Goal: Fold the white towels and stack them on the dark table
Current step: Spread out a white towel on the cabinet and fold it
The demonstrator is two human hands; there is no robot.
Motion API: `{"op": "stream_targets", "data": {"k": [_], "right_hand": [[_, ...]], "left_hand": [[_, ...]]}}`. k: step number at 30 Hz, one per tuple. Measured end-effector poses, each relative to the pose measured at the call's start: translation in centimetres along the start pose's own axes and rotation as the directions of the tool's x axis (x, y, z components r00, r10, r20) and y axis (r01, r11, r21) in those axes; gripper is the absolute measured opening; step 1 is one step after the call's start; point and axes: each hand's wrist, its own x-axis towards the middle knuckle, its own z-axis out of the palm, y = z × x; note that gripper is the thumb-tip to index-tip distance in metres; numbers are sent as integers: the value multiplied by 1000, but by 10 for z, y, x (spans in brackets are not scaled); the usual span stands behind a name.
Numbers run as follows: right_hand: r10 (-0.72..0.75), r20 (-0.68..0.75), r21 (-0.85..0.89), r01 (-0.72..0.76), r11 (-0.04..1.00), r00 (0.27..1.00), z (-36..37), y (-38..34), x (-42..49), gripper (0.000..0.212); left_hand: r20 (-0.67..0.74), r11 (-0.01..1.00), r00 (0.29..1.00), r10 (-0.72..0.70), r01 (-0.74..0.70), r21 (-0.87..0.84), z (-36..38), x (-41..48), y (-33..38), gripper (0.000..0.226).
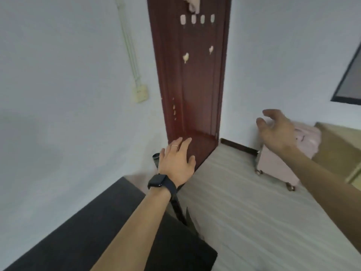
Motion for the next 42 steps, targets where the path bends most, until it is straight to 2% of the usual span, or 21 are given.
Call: {"op": "stream_targets", "data": {"k": [5, 9, 13, 16, 19, 28, 33, 37, 42], "right_hand": [[60, -289, 20, -57, 998, 955, -154, 59, 83, 40], [89, -418, -15, -105, 994, 904, -252, 120, 131, 38], [90, -394, -221, -189, 957, 915, -327, 184, 177, 37], [127, -356, -424, -281, 861, 926, -377, 225, 200, 41], [138, -383, -508, -332, 795, 914, -414, 261, 212, 41], [86, -504, -680, -456, 575, 859, -501, 375, 246, 37], [208, -567, -666, -592, 454, 797, -549, 450, 257, 40], [287, -645, -592, -701, 398, 708, -590, 520, 261, 39], [412, -641, -561, -762, 324, 647, -644, 617, 267, 42]], "left_hand": [[-30, 969, 969, 245, -245, -18, 9, 109, 142, 59], [-42, 919, 919, 391, -392, -37, 38, 189, 264, 59], [-10, 849, 852, 523, -522, -80, 69, 248, 385, 59], [13, 790, 794, 608, -603, -108, 87, 280, 475, 59], [-18, 731, 740, 672, -668, -139, 105, 307, 548, 57], [-99, 525, 559, 823, -815, -244, 199, 411, 737, 58], [-110, 427, 478, 872, -850, -307, 256, 452, 844, 57], [-91, 353, 413, 906, -857, -376, 315, 460, 930, 56], [-43, 314, 366, 930, -848, -427, 400, 457, 1033, 54]]}}
